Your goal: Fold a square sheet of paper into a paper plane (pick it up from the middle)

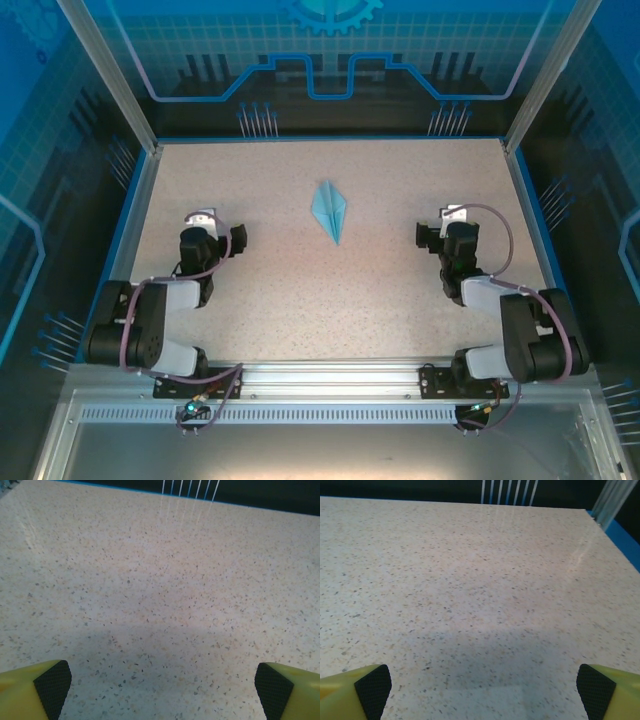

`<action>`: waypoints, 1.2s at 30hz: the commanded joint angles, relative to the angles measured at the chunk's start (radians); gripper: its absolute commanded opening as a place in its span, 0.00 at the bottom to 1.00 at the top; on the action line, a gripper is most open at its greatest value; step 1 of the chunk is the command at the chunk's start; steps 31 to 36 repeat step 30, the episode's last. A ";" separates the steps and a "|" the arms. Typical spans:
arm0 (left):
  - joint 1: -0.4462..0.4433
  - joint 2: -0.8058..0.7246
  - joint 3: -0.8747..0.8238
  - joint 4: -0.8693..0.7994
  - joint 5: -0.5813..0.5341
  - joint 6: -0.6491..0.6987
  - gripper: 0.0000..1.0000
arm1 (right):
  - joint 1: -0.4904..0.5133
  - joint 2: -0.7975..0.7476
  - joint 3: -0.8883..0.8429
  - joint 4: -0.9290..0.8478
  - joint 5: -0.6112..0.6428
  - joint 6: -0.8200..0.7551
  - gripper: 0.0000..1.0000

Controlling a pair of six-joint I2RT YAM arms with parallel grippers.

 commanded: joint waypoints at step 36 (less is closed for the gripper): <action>-0.011 0.059 0.070 0.014 0.064 0.066 0.98 | -0.019 0.113 0.012 0.149 -0.098 -0.038 0.99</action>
